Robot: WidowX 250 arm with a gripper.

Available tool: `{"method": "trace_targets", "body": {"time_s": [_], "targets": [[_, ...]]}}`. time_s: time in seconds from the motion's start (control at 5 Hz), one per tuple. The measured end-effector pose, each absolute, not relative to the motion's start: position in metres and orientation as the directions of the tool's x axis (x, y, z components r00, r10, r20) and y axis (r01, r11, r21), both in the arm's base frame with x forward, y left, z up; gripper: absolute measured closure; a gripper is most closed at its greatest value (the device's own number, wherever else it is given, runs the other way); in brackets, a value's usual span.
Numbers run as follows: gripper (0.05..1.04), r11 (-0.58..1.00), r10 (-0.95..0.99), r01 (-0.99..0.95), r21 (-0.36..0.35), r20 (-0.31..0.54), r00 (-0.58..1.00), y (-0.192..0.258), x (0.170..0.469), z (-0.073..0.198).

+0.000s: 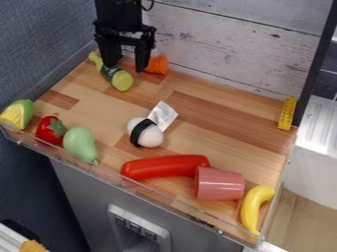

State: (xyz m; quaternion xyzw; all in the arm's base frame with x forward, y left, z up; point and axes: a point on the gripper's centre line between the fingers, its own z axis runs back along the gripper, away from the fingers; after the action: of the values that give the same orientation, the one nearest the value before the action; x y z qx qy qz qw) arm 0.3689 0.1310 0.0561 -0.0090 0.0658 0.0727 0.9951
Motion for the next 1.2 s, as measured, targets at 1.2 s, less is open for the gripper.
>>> {"method": "trace_targets", "body": {"time_s": [1.2], "targets": [[0.416,0.975,0.218,-0.22,-0.003,-0.121,0.968,0.163,0.363,0.009]]}}
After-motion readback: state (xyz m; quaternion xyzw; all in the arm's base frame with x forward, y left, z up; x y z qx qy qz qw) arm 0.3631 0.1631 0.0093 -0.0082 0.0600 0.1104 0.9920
